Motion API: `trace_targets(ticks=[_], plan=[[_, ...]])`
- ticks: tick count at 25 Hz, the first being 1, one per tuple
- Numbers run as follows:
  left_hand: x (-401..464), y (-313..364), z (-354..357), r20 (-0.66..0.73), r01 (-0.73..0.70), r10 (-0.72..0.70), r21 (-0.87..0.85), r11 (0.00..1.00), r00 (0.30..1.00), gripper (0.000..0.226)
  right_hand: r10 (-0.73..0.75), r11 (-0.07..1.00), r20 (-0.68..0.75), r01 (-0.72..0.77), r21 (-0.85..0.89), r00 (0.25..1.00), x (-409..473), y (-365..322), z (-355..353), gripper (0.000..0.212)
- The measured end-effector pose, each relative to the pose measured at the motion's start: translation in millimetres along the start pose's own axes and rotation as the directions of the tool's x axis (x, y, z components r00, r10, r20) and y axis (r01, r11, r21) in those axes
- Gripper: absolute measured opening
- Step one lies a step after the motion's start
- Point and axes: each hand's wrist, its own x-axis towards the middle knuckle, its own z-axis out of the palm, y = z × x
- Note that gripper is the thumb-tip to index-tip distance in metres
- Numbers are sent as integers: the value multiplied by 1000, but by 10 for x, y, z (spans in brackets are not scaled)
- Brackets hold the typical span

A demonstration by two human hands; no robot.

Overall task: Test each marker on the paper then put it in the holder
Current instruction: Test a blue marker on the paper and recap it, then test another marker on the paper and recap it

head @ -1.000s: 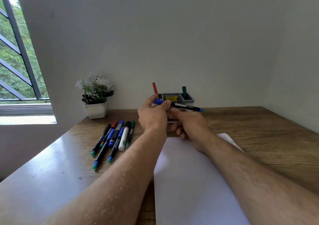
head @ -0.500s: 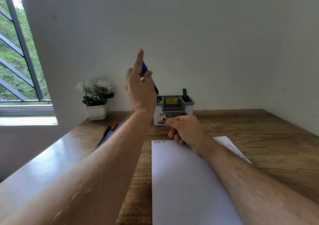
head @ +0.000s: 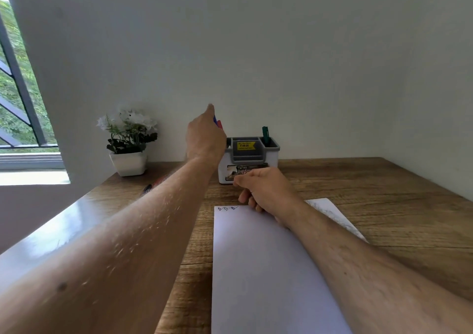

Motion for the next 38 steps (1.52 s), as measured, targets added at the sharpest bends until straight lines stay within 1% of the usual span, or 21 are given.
trace_targets(ticks=[2, 6, 8, 10, 11, 14, 16, 17, 18, 21, 23, 25, 27, 30, 31, 33, 35, 38], plan=[[37, 22, -11, 18, 3, -4, 71, 997, 1000, 58, 4, 1000, -3, -4, -5, 1000, 6, -3, 7, 19], [63, 48, 1, 29, 53, -57, 133, 990, 998, 41, 15, 1000, -6, -16, -10, 1000, 10, -8, 19, 20], [38, 33, -12, 42, 75, -83, 162, 984, 996, 29, 22, 1000, -8, -22, -12, 1000, 13, -6, 25, 20], [1, 25, -50, 33, 99, -103, 106, 989, 994, 18, 26, 1000, -9, -26, -16, 1000, 18, -4, 27, 20], [-23, 25, -79, 23, 109, -111, 67, 992, 994, 18, 24, 1000, -8, -24, -16, 1000, 18, -4, 26, 20], [-82, 46, -253, -11, 150, -151, -50, 987, 988, 30, 8, 1000, -2, -8, -19, 1000, 5, -4, 17, 20], [-95, 21, -405, 14, 200, -199, -101, 975, 980, 23, -9, 999, 7, 9, -31, 1000, -14, -7, 16, 21], [-115, -3, -476, 48, 228, -225, -82, 970, 973, 19, -16, 999, 11, 17, -35, 1000, -25, -7, 14, 22], [-147, -41, -533, 92, 253, -250, -26, 967, 964, 17, -21, 999, 14, 22, -37, 1000, -33, -14, 13, 22], [-277, -179, -637, 197, 278, -314, 189, 942, 929, 26, -25, 999, 17, 26, -42, 1000, -63, -38, 2, 21], [-364, -237, -673, 243, 263, -336, 287, 921, 910, 35, -28, 998, 18, 29, -54, 999, -76, -41, -2, 20], [-427, -284, -688, 260, 210, -317, 368, 906, 912, 36, -32, 997, 21, 33, -64, 999, -83, -40, 0, 20], [-479, -308, -680, 251, 133, -254, 416, 900, 934, 30, -35, 997, 20, 36, -70, 999, -77, -34, -3, 20], [-538, -318, -657, 219, 25, -143, 466, 884, 965, 9, -42, 996, 19, 43, -78, 999, -66, -36, 8, 20], [-553, -315, -649, 215, -4, -118, 495, 869, 970, 7, -42, 996, 17, 43, -81, 999, -64, -36, 9, 20], [-577, -313, -640, 221, -58, -82, 560, 827, 972, 12, -39, 995, 16, 40, -88, 999, -62, -39, 12, 19], [-580, -324, -622, 237, -75, -84, 591, 803, 968, 16, -40, 995, 17, 41, -92, 999, -61, -45, 16, 20], [-570, -320, -574, 269, -37, -143, 568, 822, 953, 15, -42, 995, 24, 44, -88, 999, -63, -52, 12, 20]])
